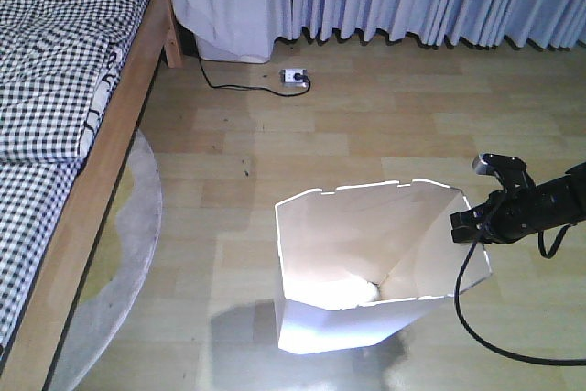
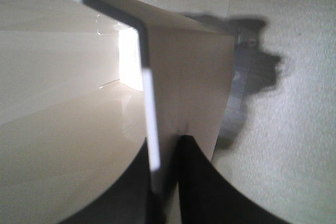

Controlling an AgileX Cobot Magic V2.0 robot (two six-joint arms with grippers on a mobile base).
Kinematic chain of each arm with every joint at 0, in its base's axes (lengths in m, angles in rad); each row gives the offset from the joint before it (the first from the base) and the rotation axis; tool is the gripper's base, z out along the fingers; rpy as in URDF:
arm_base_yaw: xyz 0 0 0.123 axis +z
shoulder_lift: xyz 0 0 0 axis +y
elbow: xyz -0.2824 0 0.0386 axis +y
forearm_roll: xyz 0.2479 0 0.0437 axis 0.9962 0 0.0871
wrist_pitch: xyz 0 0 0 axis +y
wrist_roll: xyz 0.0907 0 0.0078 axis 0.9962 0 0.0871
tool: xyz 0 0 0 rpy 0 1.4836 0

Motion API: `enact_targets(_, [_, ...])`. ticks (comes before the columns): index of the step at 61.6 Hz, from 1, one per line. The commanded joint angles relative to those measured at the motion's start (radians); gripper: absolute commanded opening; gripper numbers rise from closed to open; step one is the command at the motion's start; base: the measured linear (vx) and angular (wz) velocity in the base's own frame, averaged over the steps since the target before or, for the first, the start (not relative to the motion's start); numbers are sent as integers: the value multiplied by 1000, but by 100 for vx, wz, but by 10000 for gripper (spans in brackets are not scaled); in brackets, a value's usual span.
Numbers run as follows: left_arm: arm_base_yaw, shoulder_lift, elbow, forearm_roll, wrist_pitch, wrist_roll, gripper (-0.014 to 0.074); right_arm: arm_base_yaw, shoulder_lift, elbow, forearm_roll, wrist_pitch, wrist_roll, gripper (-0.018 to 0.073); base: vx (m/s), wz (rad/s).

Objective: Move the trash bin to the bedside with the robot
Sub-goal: 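Drive forward to the bedside by the curtains carrying the bin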

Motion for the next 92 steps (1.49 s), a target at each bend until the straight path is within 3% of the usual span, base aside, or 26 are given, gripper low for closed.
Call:
enact_targets(1, [-6,-10,28,-9,-74,-8,-6,-2,-79,-17,86,171,12,-4,38,6])
enact_targets(92, [-6,-10,28,-9,-74,-8,-6,-2,-79,-17,86,170,12,-4,34,0])
